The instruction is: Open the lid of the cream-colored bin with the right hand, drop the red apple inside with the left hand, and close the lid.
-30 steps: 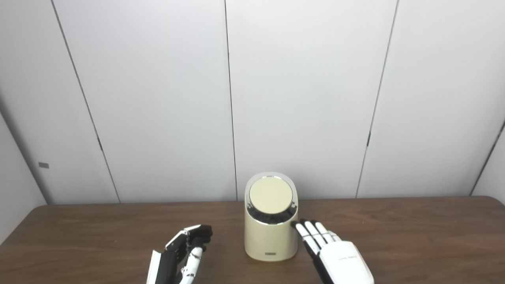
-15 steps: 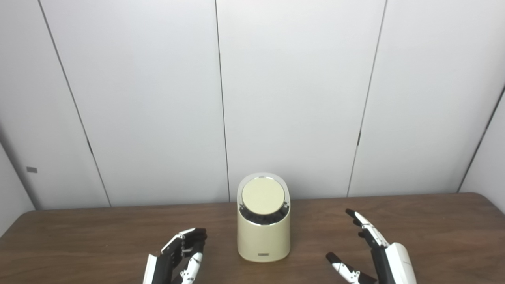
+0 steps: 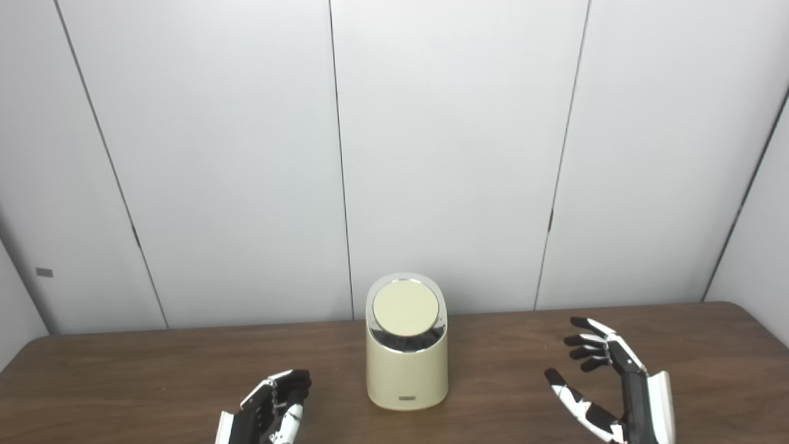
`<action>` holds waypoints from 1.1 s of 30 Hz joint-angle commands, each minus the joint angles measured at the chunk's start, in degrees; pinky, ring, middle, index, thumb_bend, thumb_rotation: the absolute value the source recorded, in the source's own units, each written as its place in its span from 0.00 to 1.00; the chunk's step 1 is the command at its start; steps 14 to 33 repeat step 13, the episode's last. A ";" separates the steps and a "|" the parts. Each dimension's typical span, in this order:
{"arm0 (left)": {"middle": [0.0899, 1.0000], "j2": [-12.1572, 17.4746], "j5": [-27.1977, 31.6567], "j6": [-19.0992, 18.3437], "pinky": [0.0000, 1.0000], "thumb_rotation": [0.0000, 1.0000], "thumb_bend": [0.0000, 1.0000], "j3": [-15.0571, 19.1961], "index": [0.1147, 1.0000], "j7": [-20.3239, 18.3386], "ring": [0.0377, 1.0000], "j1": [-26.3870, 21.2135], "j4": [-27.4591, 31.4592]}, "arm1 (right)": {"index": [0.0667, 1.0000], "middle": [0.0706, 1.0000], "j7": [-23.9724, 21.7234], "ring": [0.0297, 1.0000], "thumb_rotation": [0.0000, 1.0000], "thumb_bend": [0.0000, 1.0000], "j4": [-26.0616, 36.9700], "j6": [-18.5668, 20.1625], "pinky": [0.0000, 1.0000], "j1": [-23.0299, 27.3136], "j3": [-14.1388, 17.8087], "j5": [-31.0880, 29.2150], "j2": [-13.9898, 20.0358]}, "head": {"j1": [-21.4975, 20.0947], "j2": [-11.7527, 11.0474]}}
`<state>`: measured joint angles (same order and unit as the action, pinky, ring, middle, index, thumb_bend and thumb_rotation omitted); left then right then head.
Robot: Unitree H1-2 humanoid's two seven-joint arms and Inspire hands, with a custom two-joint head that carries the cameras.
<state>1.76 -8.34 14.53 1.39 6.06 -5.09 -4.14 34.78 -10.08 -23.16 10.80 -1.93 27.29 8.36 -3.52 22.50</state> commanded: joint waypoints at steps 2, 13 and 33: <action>0.66 0.50 -0.03 3.35 0.61 0.33 0.22 0.05 0.65 0.31 0.67 -1.81 -0.05 | 0.66 0.54 1.90 0.50 0.21 0.33 -8.78 -3.74 0.40 -2.45 -2.20 -1.88 -0.32 | 0.09 0.14; 0.64 0.06 -0.45 4.13 0.58 0.25 0.22 0.25 0.63 1.04 0.64 -0.70 0.35 | 0.63 0.65 -0.30 0.64 0.32 0.31 -4.85 -3.57 0.56 -4.85 -2.70 -2.74 -1.40 | 0.29 0.72; 0.64 0.06 -0.45 4.13 0.58 0.25 0.22 0.25 0.63 1.04 0.64 -0.70 0.35 | 0.63 0.65 -0.30 0.64 0.32 0.31 -4.85 -3.57 0.56 -4.85 -2.70 -2.74 -1.40 | 0.29 0.72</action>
